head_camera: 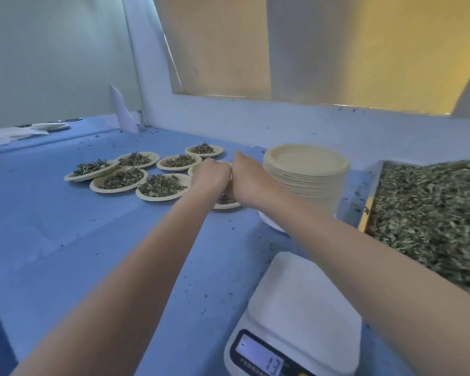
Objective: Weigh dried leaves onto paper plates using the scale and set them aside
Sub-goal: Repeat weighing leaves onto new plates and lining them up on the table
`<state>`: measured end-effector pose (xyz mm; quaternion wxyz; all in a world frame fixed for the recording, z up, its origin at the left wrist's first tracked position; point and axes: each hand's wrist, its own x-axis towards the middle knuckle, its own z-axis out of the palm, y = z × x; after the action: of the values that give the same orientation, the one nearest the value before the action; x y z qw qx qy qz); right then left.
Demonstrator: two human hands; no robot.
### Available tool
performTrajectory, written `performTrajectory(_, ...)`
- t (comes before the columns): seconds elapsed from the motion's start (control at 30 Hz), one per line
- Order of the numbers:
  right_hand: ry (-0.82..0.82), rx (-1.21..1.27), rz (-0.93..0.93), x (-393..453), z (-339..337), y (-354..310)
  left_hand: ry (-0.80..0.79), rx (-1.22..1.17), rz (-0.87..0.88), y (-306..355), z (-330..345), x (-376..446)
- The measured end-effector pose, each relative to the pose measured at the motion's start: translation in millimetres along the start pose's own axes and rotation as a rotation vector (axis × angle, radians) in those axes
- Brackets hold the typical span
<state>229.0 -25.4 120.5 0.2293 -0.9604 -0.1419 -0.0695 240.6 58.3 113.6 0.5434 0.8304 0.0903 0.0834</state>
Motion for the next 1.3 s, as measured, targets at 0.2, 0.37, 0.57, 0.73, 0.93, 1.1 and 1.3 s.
performTrajectory(0.2,0.202,-0.098,-0.068,-33,-62,32,-0.065,0.066,0.137,50,25,-30)
performTrajectory(0.37,0.126,-0.146,0.049,-30,-75,77,-0.097,0.254,0.196,67,60,-27)
performTrajectory(0.57,0.182,-0.111,0.266,-6,-73,126,0.014,0.333,0.036,49,83,9)
performTrajectory(0.73,0.198,0.245,0.438,10,-68,147,0.017,0.162,-0.043,39,99,28)
performTrajectory(0.93,0.197,0.547,0.589,8,-71,162,0.026,0.165,-0.002,35,108,37)
performTrajectory(1.1,0.226,0.521,0.587,4,-89,149,0.079,0.185,0.057,52,101,34)
performTrajectory(1.3,0.31,0.519,0.573,-3,-119,131,0.067,0.095,0.052,73,90,19)
